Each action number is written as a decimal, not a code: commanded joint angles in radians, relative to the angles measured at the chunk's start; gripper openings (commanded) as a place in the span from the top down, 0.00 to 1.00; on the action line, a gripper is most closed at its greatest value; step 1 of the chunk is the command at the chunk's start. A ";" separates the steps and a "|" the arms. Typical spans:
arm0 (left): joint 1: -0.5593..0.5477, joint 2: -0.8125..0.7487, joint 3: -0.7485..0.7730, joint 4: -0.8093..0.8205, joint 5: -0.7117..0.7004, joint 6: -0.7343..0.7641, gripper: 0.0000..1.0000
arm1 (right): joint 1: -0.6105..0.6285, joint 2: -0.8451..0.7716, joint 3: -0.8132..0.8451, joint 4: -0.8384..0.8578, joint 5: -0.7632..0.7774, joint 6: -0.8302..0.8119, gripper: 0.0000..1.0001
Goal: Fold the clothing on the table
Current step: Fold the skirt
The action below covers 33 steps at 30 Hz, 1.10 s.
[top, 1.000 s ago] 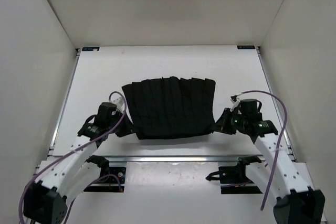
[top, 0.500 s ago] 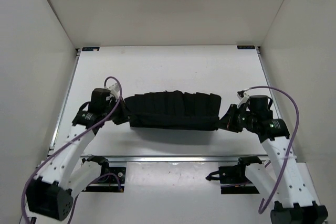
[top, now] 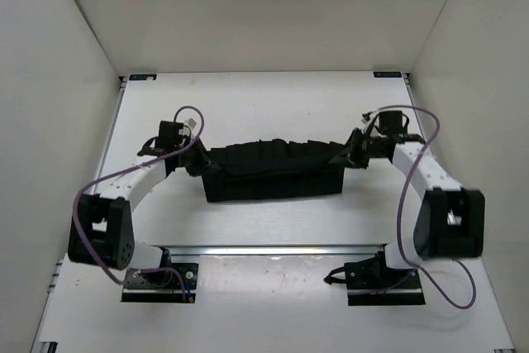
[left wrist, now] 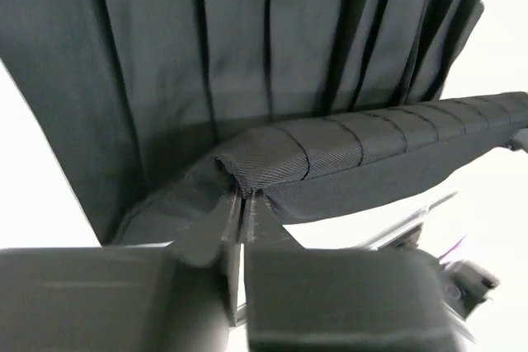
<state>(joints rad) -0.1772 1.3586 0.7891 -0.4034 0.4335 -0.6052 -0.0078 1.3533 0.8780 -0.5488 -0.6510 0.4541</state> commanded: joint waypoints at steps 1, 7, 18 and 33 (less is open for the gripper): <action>0.076 0.080 0.102 0.135 -0.027 -0.030 0.83 | -0.021 0.163 0.194 0.164 0.002 -0.018 0.96; 0.127 0.208 0.173 0.305 0.143 -0.166 0.24 | -0.032 0.271 0.296 0.231 0.020 0.011 0.39; 0.010 -0.169 -0.163 0.135 -0.163 -0.071 0.25 | -0.004 -0.121 -0.143 0.274 0.292 0.096 0.33; -0.054 -0.352 -0.478 0.236 -0.308 -0.243 0.30 | 0.046 -0.086 -0.382 0.487 0.317 0.216 0.35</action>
<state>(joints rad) -0.2192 1.0080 0.3294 -0.2348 0.1795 -0.7994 0.0280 1.2541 0.5083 -0.1558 -0.3592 0.6376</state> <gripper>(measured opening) 0.699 0.649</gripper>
